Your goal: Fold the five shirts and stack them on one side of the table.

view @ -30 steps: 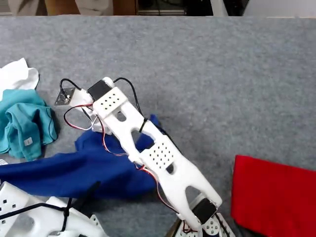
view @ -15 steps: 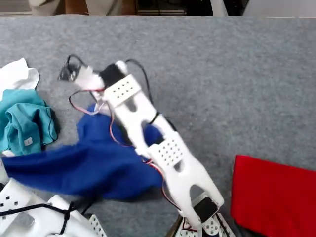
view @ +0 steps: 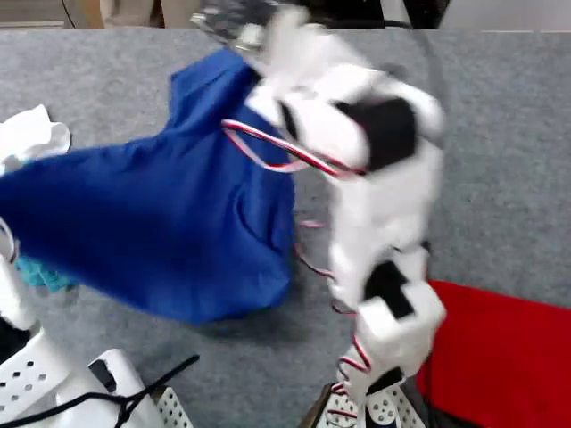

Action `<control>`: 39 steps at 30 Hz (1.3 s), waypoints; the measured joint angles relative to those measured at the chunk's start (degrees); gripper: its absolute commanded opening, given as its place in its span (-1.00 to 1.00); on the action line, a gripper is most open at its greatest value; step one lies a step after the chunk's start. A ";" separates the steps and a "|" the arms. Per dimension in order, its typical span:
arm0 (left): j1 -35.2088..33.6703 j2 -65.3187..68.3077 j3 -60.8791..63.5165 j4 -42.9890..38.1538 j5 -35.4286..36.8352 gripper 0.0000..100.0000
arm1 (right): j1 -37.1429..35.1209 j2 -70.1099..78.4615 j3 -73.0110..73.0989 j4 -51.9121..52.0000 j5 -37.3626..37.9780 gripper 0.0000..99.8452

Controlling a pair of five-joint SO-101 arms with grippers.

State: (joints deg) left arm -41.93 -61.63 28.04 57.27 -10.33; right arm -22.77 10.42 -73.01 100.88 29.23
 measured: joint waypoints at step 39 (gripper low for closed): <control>13.80 23.82 -59.08 26.02 12.48 -0.96 | 29.89 -39.91 2.20 -30.42 12.40 -0.99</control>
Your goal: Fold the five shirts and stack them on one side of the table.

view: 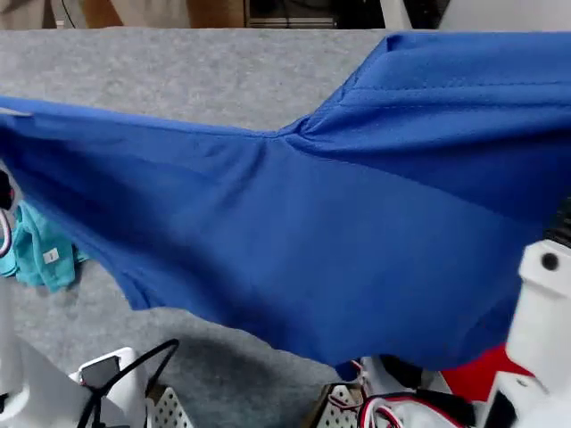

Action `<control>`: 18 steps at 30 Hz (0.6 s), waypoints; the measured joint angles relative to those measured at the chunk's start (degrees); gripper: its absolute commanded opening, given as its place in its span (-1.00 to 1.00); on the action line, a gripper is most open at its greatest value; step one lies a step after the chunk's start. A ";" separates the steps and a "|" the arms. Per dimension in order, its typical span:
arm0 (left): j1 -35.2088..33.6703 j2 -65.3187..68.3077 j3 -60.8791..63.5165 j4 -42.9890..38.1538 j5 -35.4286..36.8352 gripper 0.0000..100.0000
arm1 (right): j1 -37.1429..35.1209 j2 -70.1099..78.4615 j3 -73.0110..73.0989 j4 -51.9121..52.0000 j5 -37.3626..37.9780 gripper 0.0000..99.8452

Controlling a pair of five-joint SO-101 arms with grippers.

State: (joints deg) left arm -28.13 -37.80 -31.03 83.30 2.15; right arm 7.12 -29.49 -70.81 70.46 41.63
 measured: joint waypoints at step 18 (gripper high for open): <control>4.48 18.46 27.08 -30.68 14.42 -0.96 | -4.92 14.51 39.38 -8.26 -3.78 -0.99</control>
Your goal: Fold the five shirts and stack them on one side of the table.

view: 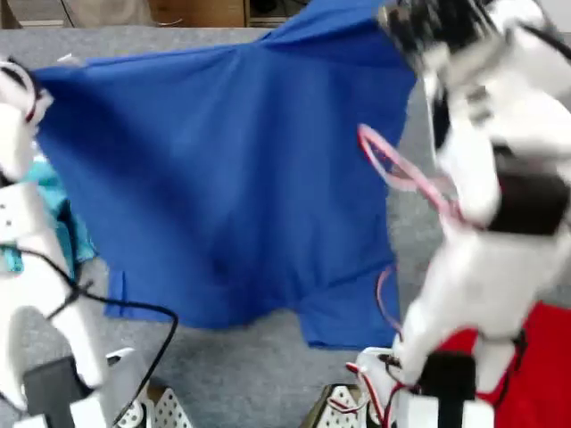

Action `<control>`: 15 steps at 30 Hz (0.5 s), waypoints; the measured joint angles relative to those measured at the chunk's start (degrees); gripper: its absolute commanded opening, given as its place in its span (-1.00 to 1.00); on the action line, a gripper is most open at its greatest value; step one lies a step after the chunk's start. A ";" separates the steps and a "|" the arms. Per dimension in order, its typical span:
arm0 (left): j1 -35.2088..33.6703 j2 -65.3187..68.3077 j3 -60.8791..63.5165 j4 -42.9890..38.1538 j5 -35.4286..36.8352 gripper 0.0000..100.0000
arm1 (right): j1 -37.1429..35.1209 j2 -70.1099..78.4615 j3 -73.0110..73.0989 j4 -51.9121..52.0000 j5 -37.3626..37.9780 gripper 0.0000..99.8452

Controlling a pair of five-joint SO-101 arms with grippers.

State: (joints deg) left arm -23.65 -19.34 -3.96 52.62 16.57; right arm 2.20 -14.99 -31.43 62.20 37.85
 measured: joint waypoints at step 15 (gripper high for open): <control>7.21 44.13 -36.84 -2.11 3.16 -0.96 | -4.31 30.51 0.79 -34.73 -8.18 -0.99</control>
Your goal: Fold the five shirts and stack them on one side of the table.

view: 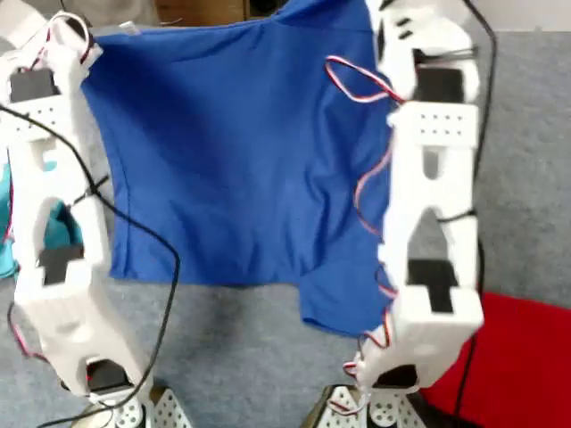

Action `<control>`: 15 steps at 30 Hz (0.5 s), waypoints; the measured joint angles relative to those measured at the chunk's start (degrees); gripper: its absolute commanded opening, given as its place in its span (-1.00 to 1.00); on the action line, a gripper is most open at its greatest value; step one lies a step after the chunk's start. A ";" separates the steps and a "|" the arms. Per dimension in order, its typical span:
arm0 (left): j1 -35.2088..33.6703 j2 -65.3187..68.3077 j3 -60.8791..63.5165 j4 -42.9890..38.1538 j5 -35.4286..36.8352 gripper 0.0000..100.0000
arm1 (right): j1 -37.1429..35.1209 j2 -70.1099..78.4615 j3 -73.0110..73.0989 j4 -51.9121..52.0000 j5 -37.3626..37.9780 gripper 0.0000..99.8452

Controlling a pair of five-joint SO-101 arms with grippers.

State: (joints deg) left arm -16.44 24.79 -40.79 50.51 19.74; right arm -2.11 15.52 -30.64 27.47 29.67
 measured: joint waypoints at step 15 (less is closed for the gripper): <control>1.85 25.67 -51.87 39.38 -8.09 -0.96 | -0.09 4.22 -18.02 43.16 0.00 -0.99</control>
State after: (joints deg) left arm -14.59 50.46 -92.66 89.89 11.65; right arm -2.20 19.74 -48.66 70.64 29.67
